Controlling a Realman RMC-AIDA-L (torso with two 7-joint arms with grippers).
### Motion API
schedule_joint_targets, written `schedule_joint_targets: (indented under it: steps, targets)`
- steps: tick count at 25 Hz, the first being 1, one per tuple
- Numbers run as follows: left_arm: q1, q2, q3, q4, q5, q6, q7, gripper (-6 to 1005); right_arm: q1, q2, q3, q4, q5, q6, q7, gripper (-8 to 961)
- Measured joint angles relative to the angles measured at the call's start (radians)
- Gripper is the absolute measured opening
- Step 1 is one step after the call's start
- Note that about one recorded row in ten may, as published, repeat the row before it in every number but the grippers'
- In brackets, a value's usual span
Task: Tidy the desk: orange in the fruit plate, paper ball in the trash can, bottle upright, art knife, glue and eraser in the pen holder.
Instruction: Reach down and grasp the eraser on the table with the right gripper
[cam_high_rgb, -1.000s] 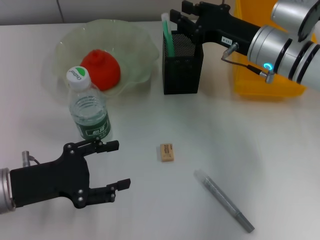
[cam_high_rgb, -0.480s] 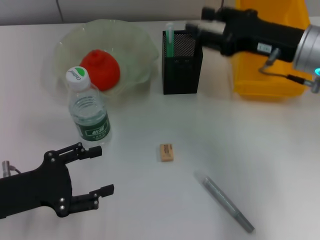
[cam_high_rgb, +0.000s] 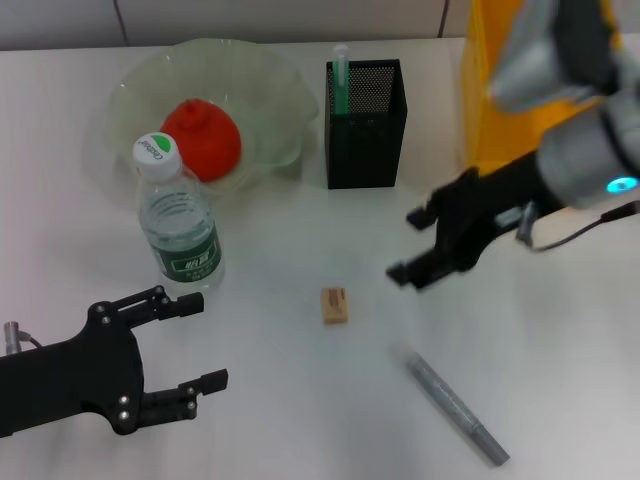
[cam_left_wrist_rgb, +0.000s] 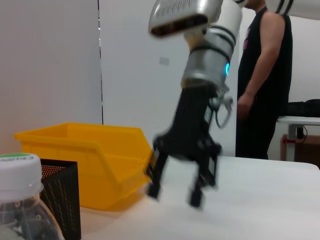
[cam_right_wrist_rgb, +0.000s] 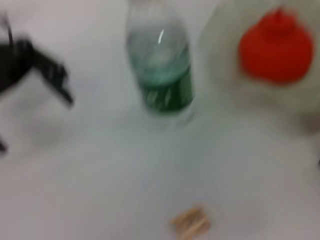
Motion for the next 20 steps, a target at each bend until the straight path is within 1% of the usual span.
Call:
schedule_joint_targets:
  steps: [3,6,9,10,12,14,15,16,20]
  targets:
    - [-0.001,0.0,0.0,0.0,0.0,-0.001,0.0,789,0.049,0.002,-0.095,0.069,-0.029,0.022,0.026,768]
    - [-0.002,0.0,0.0,0.0,0.0,-0.001,-0.001,788,0.074,0.004,-0.163,0.107,-0.026,0.076,0.074,768]
    - [-0.002,0.0,0.0,0.0,0.0,-0.004,-0.001,788,0.081,0.006,-0.21,0.126,-0.013,0.123,0.092,767]
    - [-0.002,0.0,-0.001,0.0,0.0,-0.006,-0.001,788,0.08,0.007,-0.242,0.132,-0.002,0.156,0.093,764]
    - [-0.002,0.0,-0.001,0.0,0.0,-0.006,-0.001,788,0.079,0.007,-0.255,0.134,0.003,0.171,0.093,759]
    - [-0.003,0.0,-0.001,0.0,0.0,-0.005,-0.001,788,0.076,0.007,-0.288,0.135,0.013,0.205,0.093,754]
    - [-0.005,0.001,-0.001,0.0,0.0,-0.005,-0.001,788,0.076,0.007,-0.321,0.138,0.015,0.233,0.091,751]
    - [-0.005,0.001,-0.001,0.0,0.0,-0.005,-0.001,788,0.076,0.007,-0.321,0.138,0.015,0.233,0.091,748]
    - [-0.007,0.001,-0.002,0.0,0.0,-0.002,-0.002,787,0.084,0.007,-0.394,0.157,0.01,0.296,0.079,738]
